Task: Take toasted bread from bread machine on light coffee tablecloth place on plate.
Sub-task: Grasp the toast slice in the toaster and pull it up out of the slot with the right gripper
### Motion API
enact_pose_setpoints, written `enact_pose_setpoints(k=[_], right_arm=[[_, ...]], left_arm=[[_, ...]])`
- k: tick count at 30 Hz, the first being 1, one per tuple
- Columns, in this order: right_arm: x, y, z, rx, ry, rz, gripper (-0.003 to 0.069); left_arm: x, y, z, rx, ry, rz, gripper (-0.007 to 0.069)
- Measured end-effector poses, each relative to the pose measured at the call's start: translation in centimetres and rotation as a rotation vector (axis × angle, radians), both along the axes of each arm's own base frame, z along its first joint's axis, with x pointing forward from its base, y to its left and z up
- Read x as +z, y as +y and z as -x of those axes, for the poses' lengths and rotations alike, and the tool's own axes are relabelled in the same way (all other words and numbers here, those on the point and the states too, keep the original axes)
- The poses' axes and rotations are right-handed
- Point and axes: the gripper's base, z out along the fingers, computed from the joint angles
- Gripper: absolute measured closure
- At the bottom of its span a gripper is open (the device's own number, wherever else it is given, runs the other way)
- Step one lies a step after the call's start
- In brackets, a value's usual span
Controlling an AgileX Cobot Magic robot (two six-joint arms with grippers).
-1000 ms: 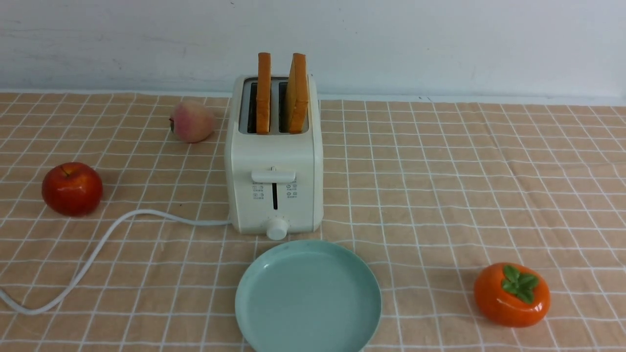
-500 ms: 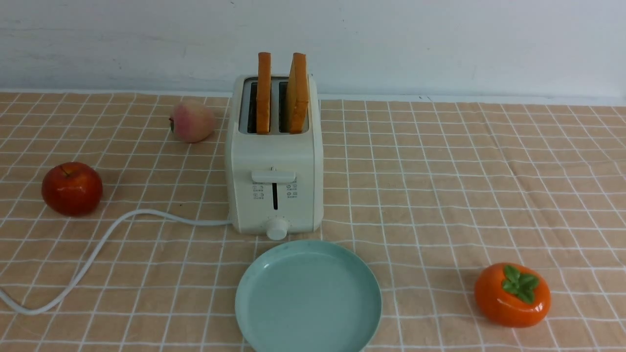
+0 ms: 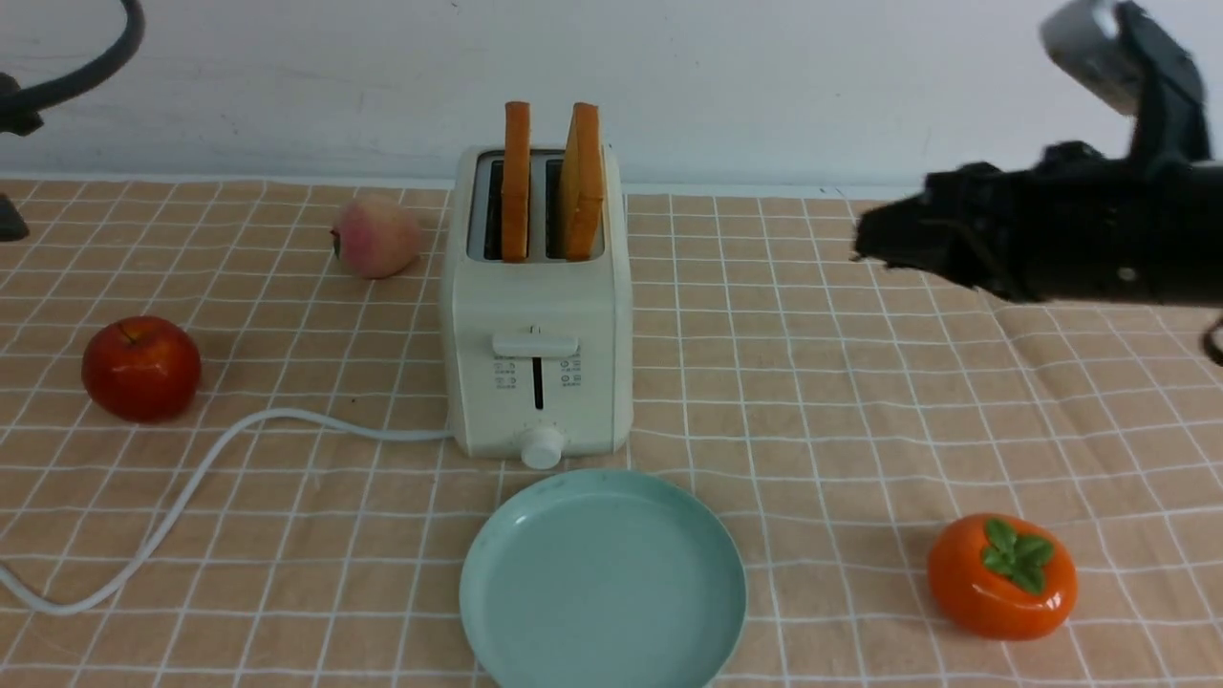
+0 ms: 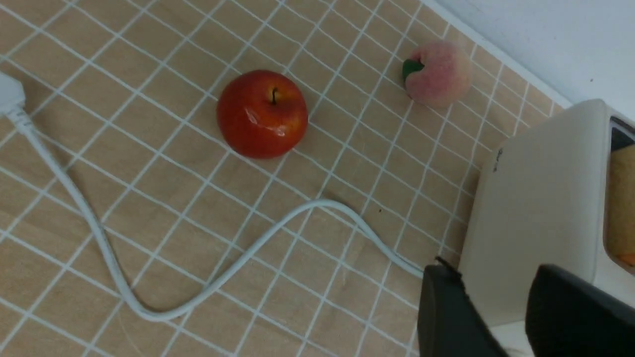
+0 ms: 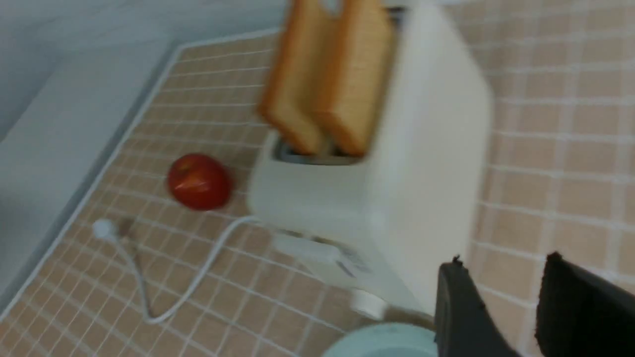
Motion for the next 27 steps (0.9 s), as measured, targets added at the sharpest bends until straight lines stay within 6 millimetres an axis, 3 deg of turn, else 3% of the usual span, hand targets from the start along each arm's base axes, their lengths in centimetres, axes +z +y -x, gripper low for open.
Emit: enact_pose_setpoints(k=[3, 8, 15, 20, 27], right_arm=[[1.4, 3.2, -2.2, 0.106, -0.078, -0.032, 0.0419], [2.7, 6.5, -5.4, 0.144, -0.082, 0.029, 0.0412], [4.0, 10.8, -8.1, 0.079, 0.122, 0.284, 0.0408], [4.1, 12.8, -9.2, -0.093, 0.211, 0.262, 0.0398], [2.1, 14.9, -10.7, -0.103, 0.198, 0.196, 0.0295]], left_arm=[[-0.4, -0.1, 0.3, -0.009, 0.056, -0.002, 0.0386], [-0.8, -0.1, 0.6, -0.008, 0.110, 0.007, 0.0386], [-0.8, -0.2, 0.7, -0.013, 0.113, 0.026, 0.0386], [-0.8, -0.3, 0.7, -0.015, 0.114, 0.035, 0.0386], [-0.8, -0.5, 0.7, -0.021, 0.115, 0.058, 0.0386]])
